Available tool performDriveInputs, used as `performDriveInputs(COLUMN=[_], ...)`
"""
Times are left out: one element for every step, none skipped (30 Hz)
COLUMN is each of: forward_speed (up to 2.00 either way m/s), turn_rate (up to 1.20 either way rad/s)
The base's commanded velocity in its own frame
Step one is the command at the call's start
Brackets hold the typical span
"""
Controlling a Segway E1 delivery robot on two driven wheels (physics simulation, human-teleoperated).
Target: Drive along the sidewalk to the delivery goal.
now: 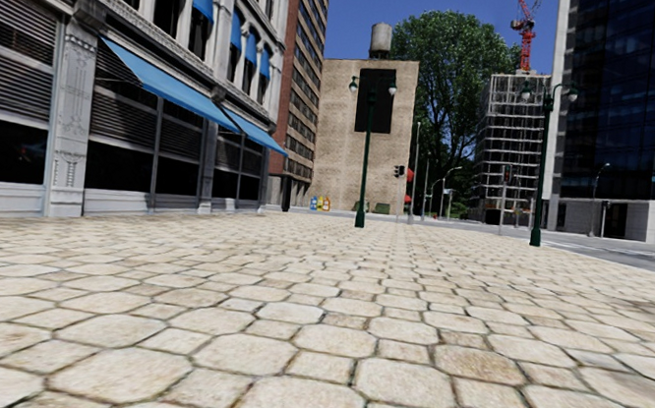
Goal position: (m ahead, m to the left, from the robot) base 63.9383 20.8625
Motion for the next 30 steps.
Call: performDriveInputs(forward_speed=[2.0,2.0,2.0,2.0,2.0,2.0,2.0,2.0,2.0,2.0,2.0,2.0,2.0,2.0,2.0,2.0,2.0,2.0,2.0,2.0,2.0,2.0,2.0,2.0,2.0,2.0,2.0,2.0,2.0,2.0], turn_rate=[0.0,0.0,0.0,0.0,0.0,0.0,0.0,0.0,0.0,0.0,0.0,0.0,0.0,0.0,0.0,0.0,0.0,0.0,0.0,0.0,0.0,0.0,0.0,0.0,0.0,0.0,0.0,0.0,0.0,0.0])
